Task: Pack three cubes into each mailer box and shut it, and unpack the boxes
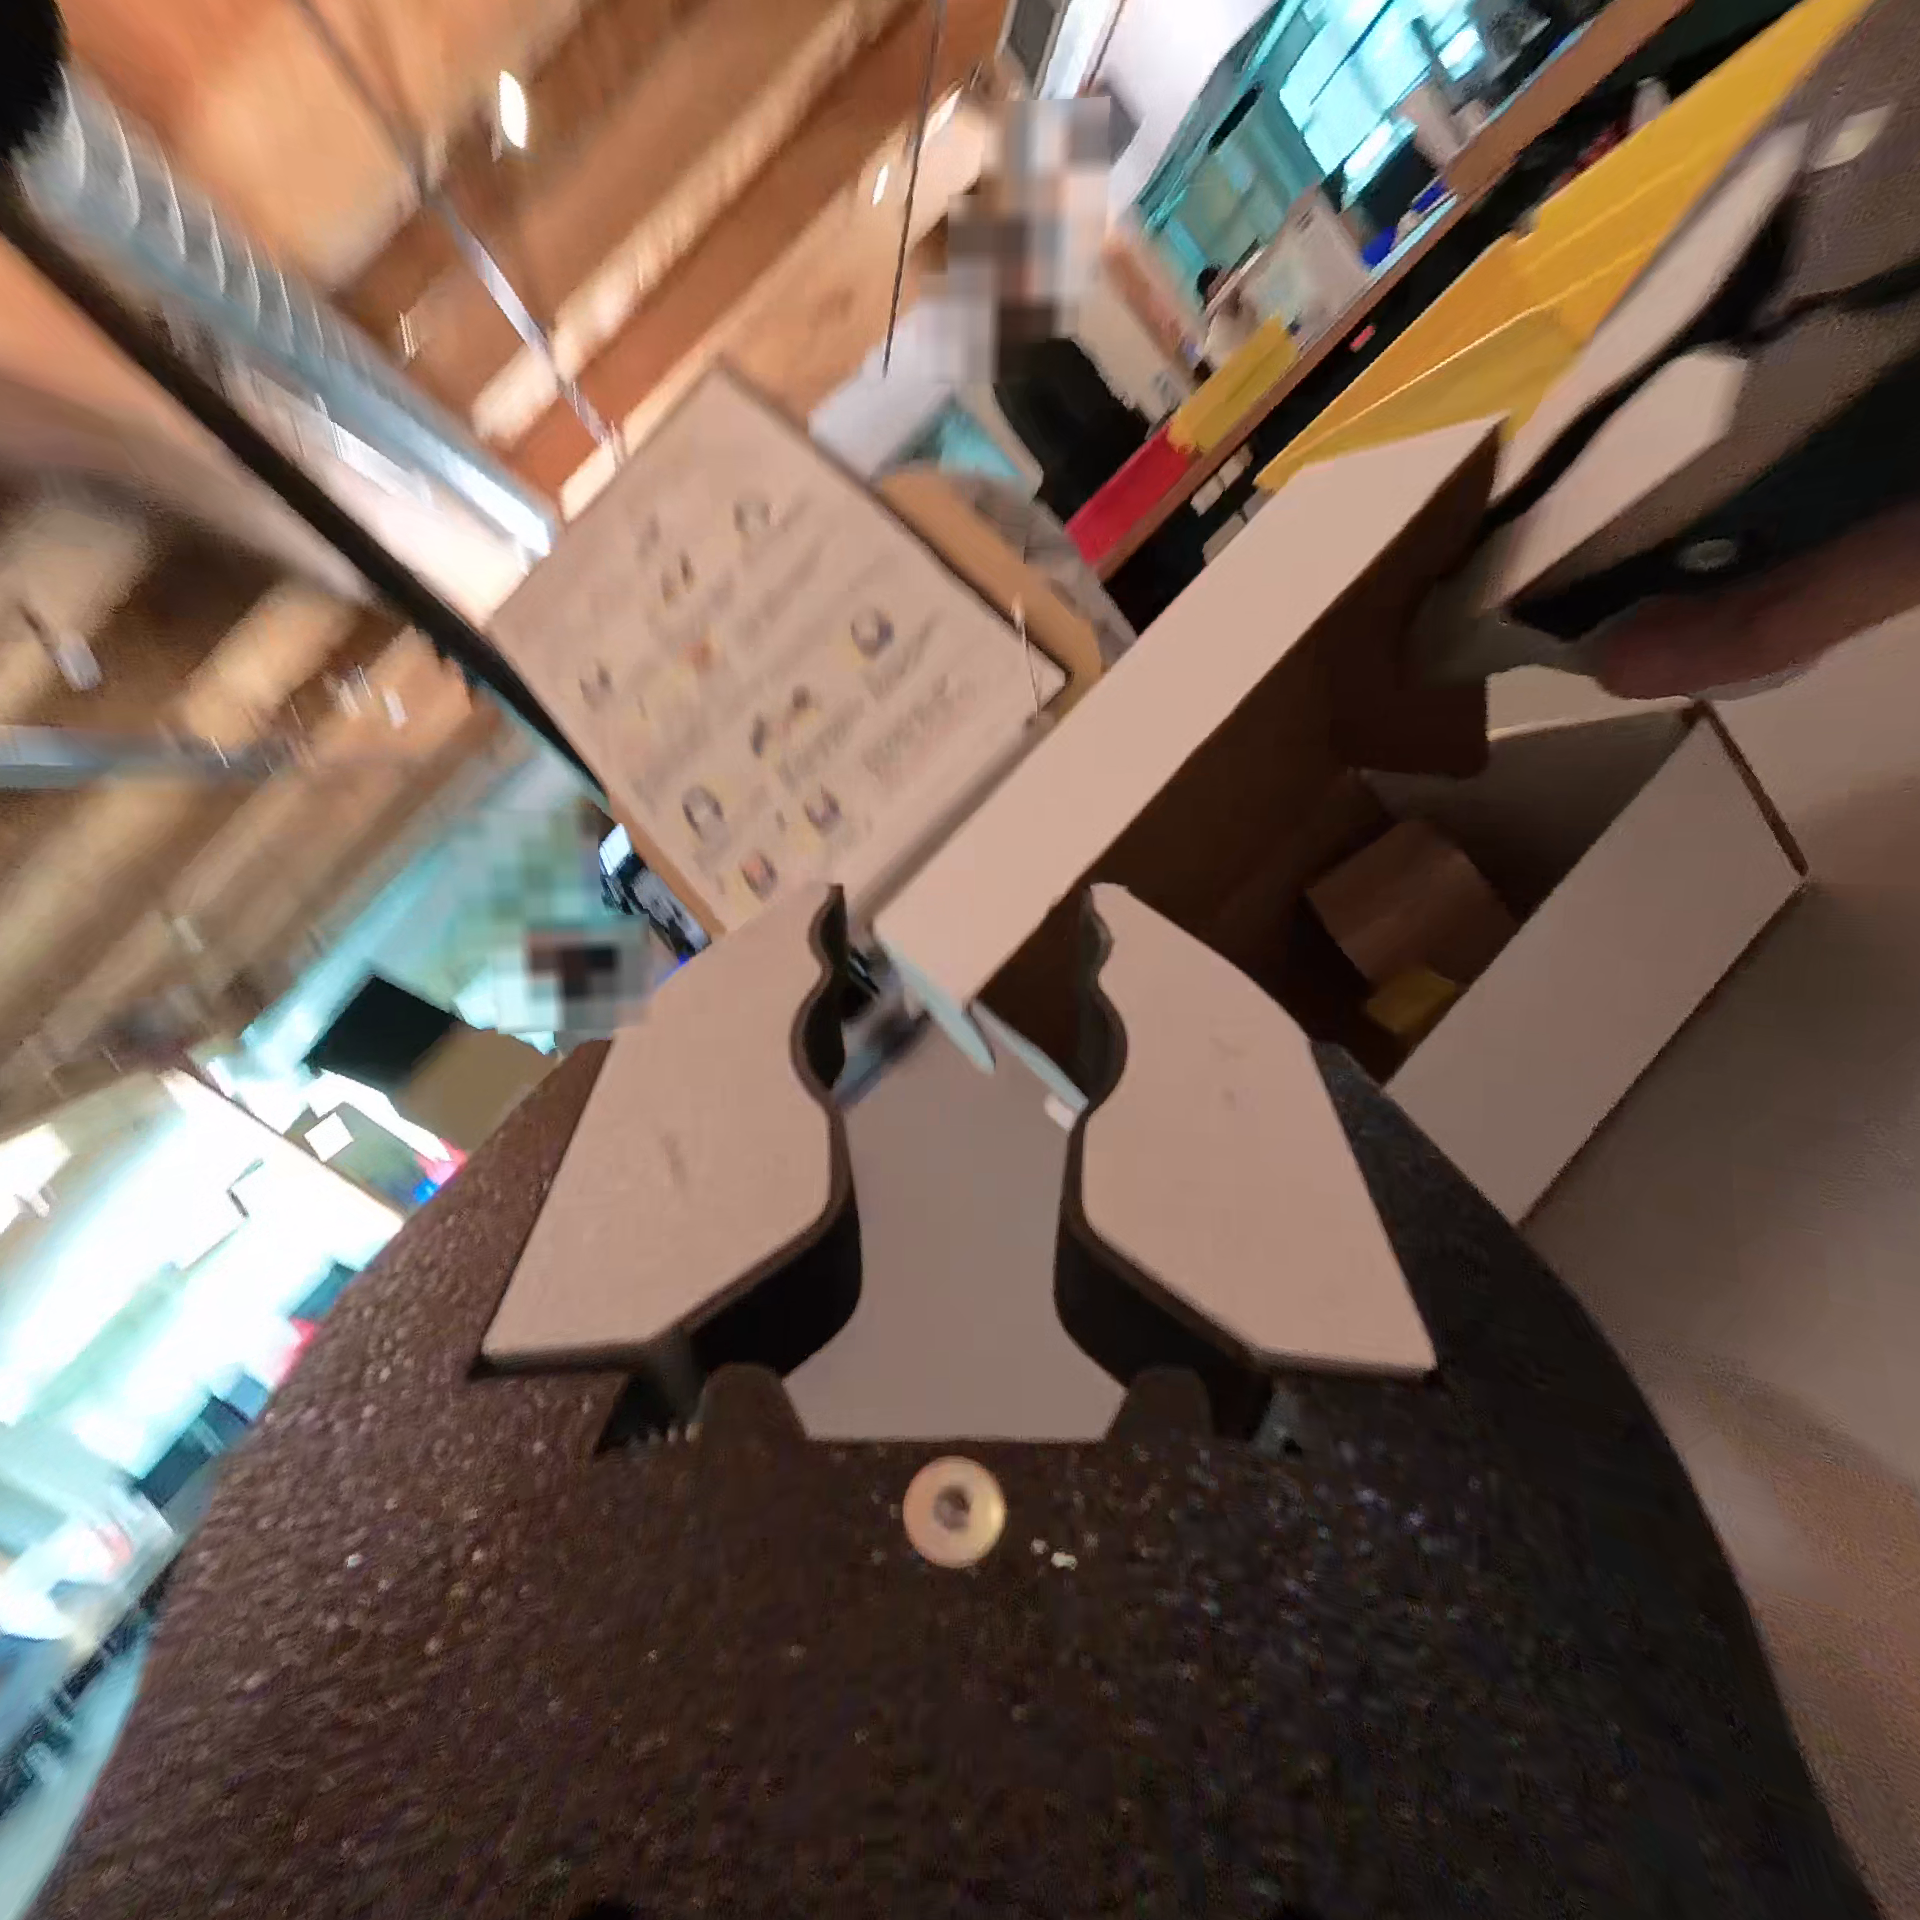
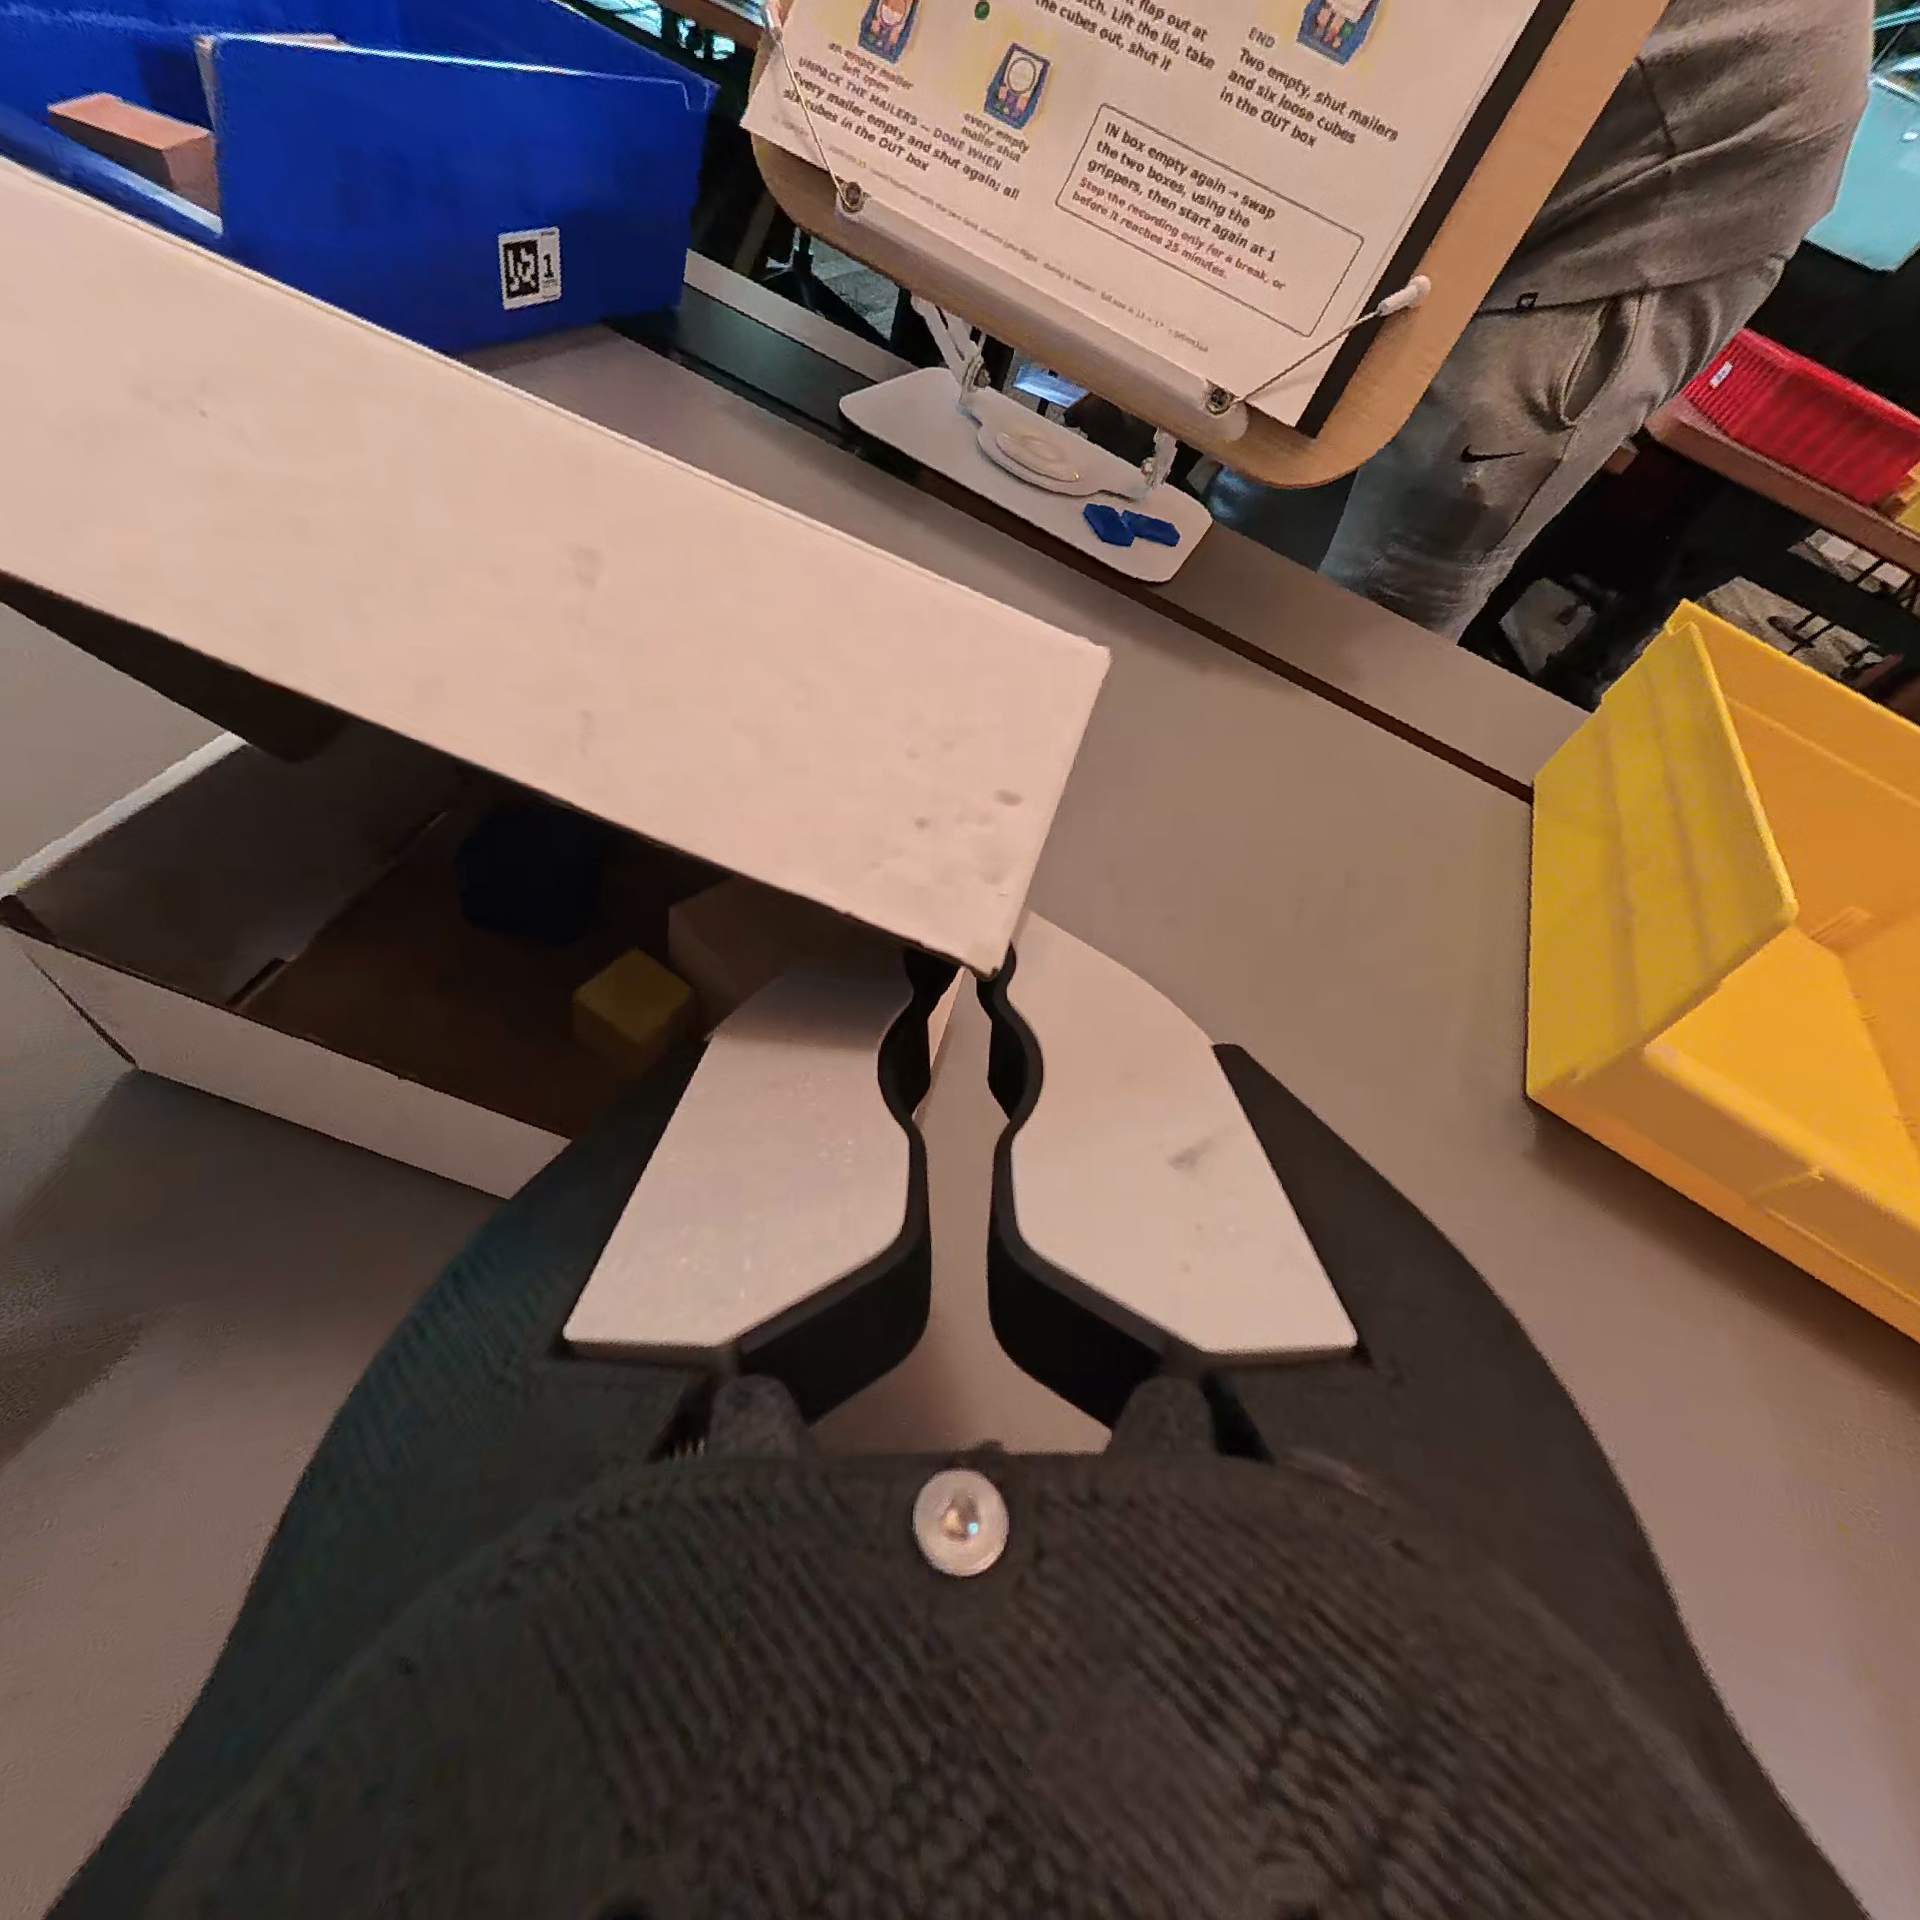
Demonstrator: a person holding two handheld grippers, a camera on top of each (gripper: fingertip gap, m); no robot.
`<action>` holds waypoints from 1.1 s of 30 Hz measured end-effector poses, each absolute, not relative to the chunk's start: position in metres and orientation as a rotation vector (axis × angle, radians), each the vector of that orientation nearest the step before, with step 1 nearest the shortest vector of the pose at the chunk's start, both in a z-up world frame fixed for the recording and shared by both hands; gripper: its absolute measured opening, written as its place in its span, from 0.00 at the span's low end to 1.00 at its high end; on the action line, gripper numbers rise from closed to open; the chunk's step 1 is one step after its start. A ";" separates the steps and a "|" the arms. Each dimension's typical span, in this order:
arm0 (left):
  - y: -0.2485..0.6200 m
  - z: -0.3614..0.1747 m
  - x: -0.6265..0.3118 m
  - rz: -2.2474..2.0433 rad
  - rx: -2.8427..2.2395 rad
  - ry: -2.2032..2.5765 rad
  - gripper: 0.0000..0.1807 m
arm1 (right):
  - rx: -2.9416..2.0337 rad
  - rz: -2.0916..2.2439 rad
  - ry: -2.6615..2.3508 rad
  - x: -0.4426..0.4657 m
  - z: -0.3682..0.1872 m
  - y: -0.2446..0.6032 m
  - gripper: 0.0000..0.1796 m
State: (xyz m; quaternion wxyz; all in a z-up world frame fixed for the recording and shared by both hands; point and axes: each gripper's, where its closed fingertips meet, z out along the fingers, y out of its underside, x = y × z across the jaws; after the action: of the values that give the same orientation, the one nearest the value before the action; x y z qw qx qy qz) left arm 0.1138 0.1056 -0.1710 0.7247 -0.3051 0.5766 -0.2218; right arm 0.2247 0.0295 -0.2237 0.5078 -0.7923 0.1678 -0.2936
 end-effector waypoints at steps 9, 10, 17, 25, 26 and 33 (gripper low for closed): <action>0.104 -0.157 0.136 -0.347 -0.606 1.350 0.00 | -1.901 -0.626 0.438 0.226 -0.223 0.036 0.04; 0.105 -0.151 0.136 -0.309 -0.585 1.341 0.02 | -1.898 -0.628 0.432 0.226 -0.223 0.037 0.04; 0.085 -0.157 0.144 -0.188 -0.300 1.508 0.03 | -1.886 -0.621 0.470 0.233 -0.223 0.032 0.03; 0.078 -0.172 0.150 -0.176 -0.363 1.651 0.13 | -1.872 -0.594 0.469 0.231 -0.227 0.032 0.02; 0.076 -0.170 0.150 -0.176 -0.354 1.643 0.03 | -1.869 -0.594 0.469 0.231 -0.227 0.032 0.02; 0.076 -0.159 0.152 -0.426 -0.710 1.739 0.03 | -1.788 -0.604 0.524 0.230 -0.229 0.031 0.02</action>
State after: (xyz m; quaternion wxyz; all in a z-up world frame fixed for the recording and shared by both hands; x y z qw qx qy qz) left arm 0.1525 0.0761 -0.1593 0.5710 -0.3025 0.7413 -0.1816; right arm 0.2296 0.0309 -0.2294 0.5575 -0.7579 0.2219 -0.2561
